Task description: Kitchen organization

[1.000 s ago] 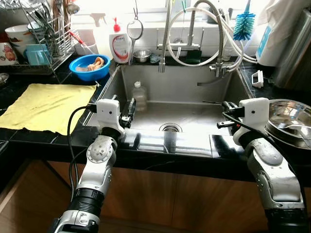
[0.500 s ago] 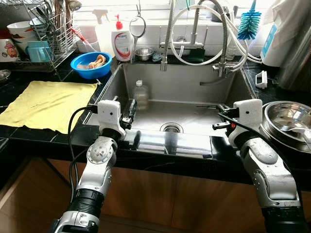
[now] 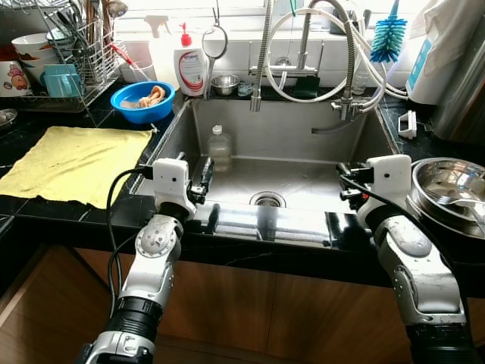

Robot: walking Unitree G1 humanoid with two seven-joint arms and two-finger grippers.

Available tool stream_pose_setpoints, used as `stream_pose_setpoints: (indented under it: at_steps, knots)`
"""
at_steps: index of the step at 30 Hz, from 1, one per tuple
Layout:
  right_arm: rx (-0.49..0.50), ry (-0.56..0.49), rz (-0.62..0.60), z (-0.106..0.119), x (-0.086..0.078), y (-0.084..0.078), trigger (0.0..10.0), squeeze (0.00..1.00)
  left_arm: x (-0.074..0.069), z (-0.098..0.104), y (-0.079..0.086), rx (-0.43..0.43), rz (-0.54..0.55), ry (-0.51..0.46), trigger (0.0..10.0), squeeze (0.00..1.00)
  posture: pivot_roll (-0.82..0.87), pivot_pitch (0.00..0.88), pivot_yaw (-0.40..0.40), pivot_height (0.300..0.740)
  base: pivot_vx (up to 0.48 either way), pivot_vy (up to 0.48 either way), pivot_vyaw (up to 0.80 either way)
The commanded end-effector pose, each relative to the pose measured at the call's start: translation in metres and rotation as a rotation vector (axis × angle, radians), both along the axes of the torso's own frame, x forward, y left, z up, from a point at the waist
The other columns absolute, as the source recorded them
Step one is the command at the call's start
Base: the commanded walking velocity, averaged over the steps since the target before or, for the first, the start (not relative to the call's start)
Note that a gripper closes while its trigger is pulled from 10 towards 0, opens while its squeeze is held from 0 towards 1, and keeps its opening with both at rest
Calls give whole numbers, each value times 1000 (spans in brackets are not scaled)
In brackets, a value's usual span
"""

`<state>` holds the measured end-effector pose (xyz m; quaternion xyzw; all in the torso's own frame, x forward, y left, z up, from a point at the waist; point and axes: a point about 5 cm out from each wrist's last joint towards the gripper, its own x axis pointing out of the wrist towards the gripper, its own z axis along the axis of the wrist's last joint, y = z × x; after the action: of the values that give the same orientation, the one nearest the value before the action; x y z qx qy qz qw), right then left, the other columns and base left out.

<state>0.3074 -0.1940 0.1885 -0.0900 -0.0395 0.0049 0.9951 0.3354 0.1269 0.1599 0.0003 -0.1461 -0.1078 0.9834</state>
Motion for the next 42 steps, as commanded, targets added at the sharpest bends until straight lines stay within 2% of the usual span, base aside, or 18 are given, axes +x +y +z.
stream_pose_setpoints:
  at_steps: [1,4,5,8,9,12,15,19,21,23,24,25,34,35,36,37,40,42]
  knots:
    - [-15,-91,-31,16,-5,-1,10000,0,0,-2,2,35,0,12,10000,0,-71,0,55,740,0,0,0]
    - [-25,-162,-48,27,-15,0,10000,0,0,-2,1,34,0,14,10000,0,-77,0,59,740,0,0,0]
    - [-76,-209,-54,33,-23,2,10000,0,0,-2,1,34,-1,14,10000,0,-81,0,61,740,0,0,0]
    - [-152,-259,-76,39,-32,2,10000,0,0,-2,1,33,-2,15,10000,0,-83,0,62,740,0,0,0]
    - [-174,-300,-114,45,-40,-1,10000,0,1,-2,0,32,-3,15,10000,0,-85,0,62,740,0,0,0]
    - [-154,-350,-200,54,-55,-10,10000,0,1,-3,0,32,-3,19,10000,0,-99,0,65,740,0,0,0]
    - [-191,-334,-239,51,-65,-12,10000,0,1,-5,-2,32,-9,22,10000,0,-104,0,66,740,0,0,0]
    - [-161,-263,-263,36,-77,-16,10000,0,1,-5,-3,32,-13,22,10000,0,-99,0,62,740,0,0,0]
    - [-159,-203,-315,25,-90,-26,10000,0,0,-5,-4,33,-15,22,10000,0,-99,0,62,740,0,0,0]
    - [-153,-192,-329,24,-93,-29,10000,0,0,-5,-3,34,-15,22,10000,0,-99,0,62,740,0,0,0]
    - [-143,-174,-354,20,-99,-33,10000,812,-1,-6,-3,36,-14,23,10000,0,-103,0,56,740,0,0,0]
    - [-146,-162,-364,18,-104,-34,10000,1000,-1,-7,-2,36,-13,24,10000,0,-102,0,55,740,0,0,0]
    - [-130,-151,-465,16,-122,-40,10000,1000,-2,-8,-5,40,-22,23,10000,0,-103,0,53,740,0,0,0]
    - [-132,-147,-466,15,-122,-40,10000,973,-1,-8,-5,40,-22,22,10000,0,-103,0,53,740,0,0,0]
    - [-132,-143,-470,14,-123,-41,10000,184,-1,-8,-5,40,-23,22,10000,0,-103,0,53,740,0,0,0]
    - [-135,-138,-475,13,-124,-41,10000,0,-1,-8,-5,41,-23,23,10000,0,-102,0,52,740,0,0,0]
    - [-117,-101,-503,7,-127,-41,10000,0,-1,-9,-4,44,-21,25,10000,0,-103,0,51,740,0,0,0]
    - [-145,-86,-513,6,-128,-42,10000,0,-1,-9,-4,44,-20,27,10000,0,-103,0,51,740,0,0,0]
